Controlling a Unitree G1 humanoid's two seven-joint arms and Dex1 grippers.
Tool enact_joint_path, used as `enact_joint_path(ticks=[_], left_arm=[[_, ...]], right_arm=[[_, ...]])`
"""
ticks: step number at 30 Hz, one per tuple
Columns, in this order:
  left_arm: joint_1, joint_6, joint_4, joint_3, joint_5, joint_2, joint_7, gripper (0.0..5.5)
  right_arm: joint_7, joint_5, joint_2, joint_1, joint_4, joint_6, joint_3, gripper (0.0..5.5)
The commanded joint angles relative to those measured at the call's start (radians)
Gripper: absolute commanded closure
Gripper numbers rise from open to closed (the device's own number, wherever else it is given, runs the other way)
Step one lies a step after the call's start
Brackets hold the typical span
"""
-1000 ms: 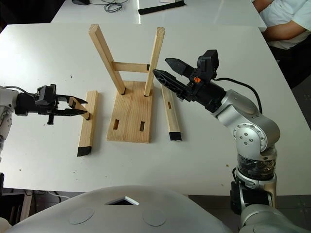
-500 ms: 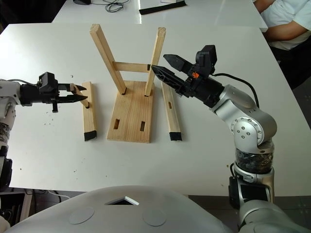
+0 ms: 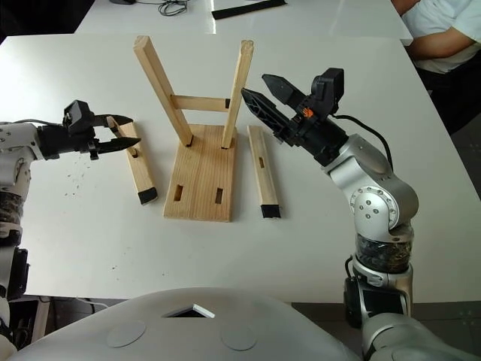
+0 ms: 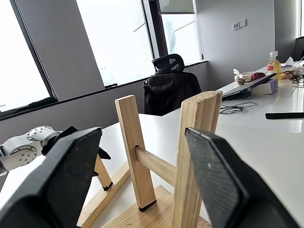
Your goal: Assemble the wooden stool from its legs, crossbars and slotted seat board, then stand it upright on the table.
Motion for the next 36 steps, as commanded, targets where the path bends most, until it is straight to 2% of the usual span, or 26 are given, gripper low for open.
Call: enact_joint_path(ticks=[1,4,11,14,17,20,25,32,34,36], left_arm=[[0.087,0.104,-0.192,0.076,-0.062,0.059,0.009,2.82],[0.115,0.144,-0.283,0.125,-0.080,0.056,0.062,2.82],[0.156,0.320,-0.570,0.281,-0.172,-0.043,0.379,2.82],[0.157,0.422,-0.668,0.321,-0.161,-0.147,0.638,2.82],[0.201,0.510,-0.779,0.296,-0.125,-0.296,0.889,2.82],[0.264,0.558,-0.843,0.256,-0.104,-0.410,1.033,2.82],[0.255,0.581,-0.915,0.256,-0.083,-0.496,1.169,2.82],[0.111,0.603,-1.001,0.353,-0.112,-0.511,1.295,2.82],[0.138,0.627,-1.011,0.339,-0.105,-0.514,1.302,2.82],[0.207,0.665,-0.973,0.277,-0.060,-0.514,1.302,2.82]], right_arm=[[-0.011,-0.011,0.012,0.023,-0.017,-0.015,-0.002,2.27],[-0.023,-0.014,0.021,0.047,-0.033,-0.020,-0.003,2.27],[-0.026,-0.007,0.025,0.061,-0.041,-0.016,0.000,2.27],[-0.035,0.000,0.025,0.066,-0.048,-0.014,-0.011,2.27],[-0.045,0.001,0.034,0.076,-0.054,-0.015,-0.009,2.27],[-0.051,0.000,0.042,0.074,-0.056,-0.014,0.002,2.27],[-0.053,0.007,0.033,0.062,-0.049,-0.009,-0.009,2.27],[-0.060,0.019,0.035,0.061,-0.056,0.000,-0.002,2.27],[-0.060,0.022,0.032,0.054,-0.051,0.002,-0.001,2.27],[-0.061,0.020,0.036,0.045,-0.045,0.003,0.004,2.27]])
